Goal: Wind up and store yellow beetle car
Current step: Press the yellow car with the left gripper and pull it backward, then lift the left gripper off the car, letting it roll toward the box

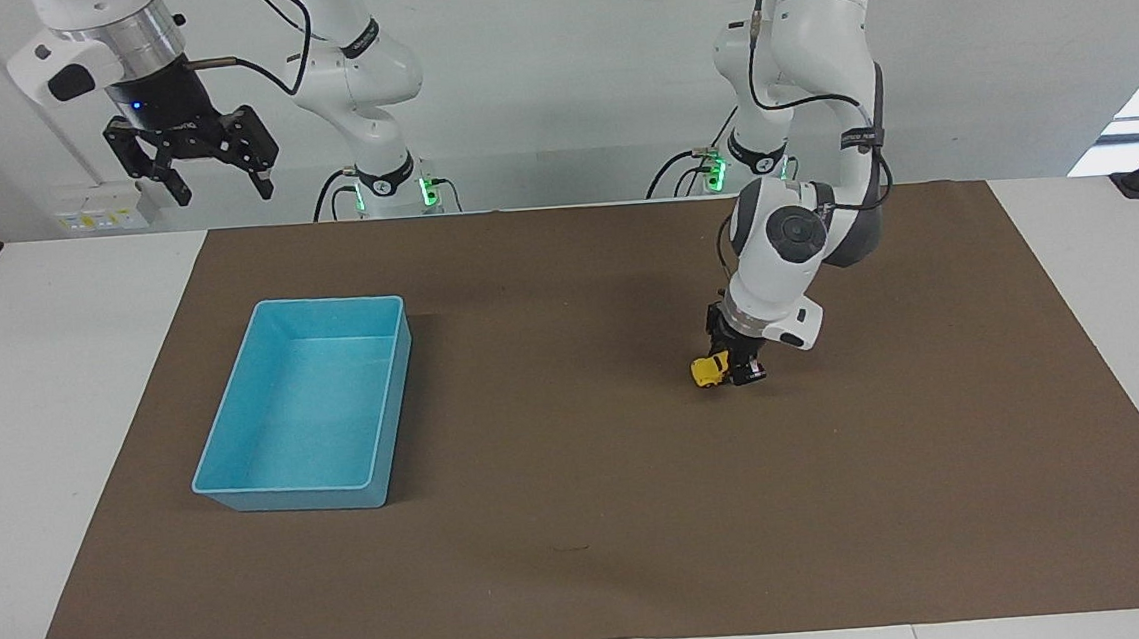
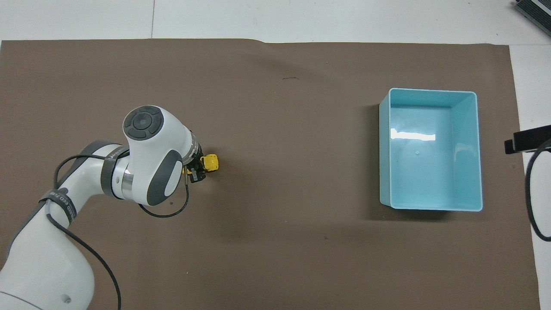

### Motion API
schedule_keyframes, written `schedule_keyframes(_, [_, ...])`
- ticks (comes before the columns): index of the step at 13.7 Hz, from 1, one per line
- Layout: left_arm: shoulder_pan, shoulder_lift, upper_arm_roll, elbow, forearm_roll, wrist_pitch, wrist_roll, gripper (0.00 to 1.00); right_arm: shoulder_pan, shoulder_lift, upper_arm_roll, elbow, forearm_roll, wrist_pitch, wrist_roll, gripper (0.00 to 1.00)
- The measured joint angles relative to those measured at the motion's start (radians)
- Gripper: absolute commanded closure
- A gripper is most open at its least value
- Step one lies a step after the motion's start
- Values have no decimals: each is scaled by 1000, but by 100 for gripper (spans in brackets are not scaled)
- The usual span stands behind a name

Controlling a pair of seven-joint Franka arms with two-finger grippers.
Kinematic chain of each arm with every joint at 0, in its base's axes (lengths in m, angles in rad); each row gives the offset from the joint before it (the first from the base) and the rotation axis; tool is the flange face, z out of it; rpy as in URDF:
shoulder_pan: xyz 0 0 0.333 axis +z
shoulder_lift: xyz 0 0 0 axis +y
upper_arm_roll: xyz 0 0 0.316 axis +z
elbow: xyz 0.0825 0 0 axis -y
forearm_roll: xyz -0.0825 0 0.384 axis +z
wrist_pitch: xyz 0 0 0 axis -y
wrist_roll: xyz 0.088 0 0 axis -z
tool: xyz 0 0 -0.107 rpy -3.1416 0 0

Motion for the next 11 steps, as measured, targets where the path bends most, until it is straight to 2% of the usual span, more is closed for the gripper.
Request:
schedule_keyframes(1, [4,0,0,0,0,-2,7,82,0,0,0,0,0,0,0,0])
schedule_keyframes(2, [5,-1,0,0,0,-3,10,64,0,0,0,0,0,0,0,0])
schedule_keyframes(3, [5,-1,0,0,0,-3,12,25,0,0,0,0,0,0,0,0])
schedule_keyframes(4, [6,-1,1,0,0,-3,13,0,0,0,0,0,0,0,0,0])
schedule_keyframes(7, [6,-13,13,11,2,-19,25,0,0,0,0,0,0,0,0,0])
schedule_keyframes(11, [6,-102,13,51,3,-140,51,0,0,0,0,0,0,0,0,0])
